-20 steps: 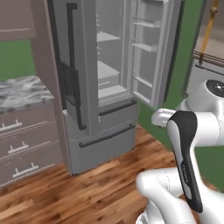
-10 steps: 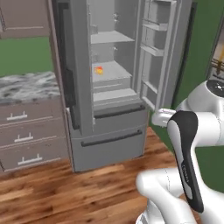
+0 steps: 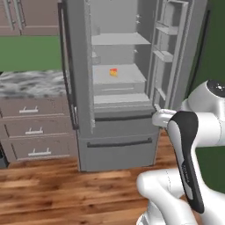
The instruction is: Take the cheese, fish, and garlic from the fridge and place them on the plate on the dining counter to create an appetizer plate.
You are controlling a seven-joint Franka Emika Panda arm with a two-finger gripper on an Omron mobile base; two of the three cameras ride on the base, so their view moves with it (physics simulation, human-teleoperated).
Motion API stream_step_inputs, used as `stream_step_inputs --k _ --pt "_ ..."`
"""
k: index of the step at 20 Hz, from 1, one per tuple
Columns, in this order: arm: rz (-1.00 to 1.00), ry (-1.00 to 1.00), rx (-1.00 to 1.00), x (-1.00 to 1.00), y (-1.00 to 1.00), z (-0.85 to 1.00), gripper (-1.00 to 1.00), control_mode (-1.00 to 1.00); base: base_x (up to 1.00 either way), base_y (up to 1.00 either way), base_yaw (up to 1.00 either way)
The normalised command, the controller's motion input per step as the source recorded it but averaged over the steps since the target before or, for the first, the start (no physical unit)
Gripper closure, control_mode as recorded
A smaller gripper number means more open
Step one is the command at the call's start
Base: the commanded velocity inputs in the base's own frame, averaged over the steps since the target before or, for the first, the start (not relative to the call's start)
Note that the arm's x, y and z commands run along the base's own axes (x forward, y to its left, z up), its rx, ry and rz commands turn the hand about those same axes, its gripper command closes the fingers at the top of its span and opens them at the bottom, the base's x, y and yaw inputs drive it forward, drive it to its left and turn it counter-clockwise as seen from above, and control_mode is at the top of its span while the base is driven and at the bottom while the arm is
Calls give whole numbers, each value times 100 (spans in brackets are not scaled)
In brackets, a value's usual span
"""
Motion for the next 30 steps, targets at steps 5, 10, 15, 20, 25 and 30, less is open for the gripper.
stream_step_inputs --k 5,10,15,20,25,30 --pt "0 0 0 0 0 0 -100 100 5 -68 31" --pt "0 0 0 0 0 0 -100 100 18 -28 22" --pt "0 0 0 0 0 0 -100 100 88 11 4" --pt "0 0 0 0 0 0 -100 100 68 5 -4" --pt "0 0 0 0 0 0 -100 100 24 8 -9" --pt "0 0 0 0 0 0 -100 100 9 31 -12"
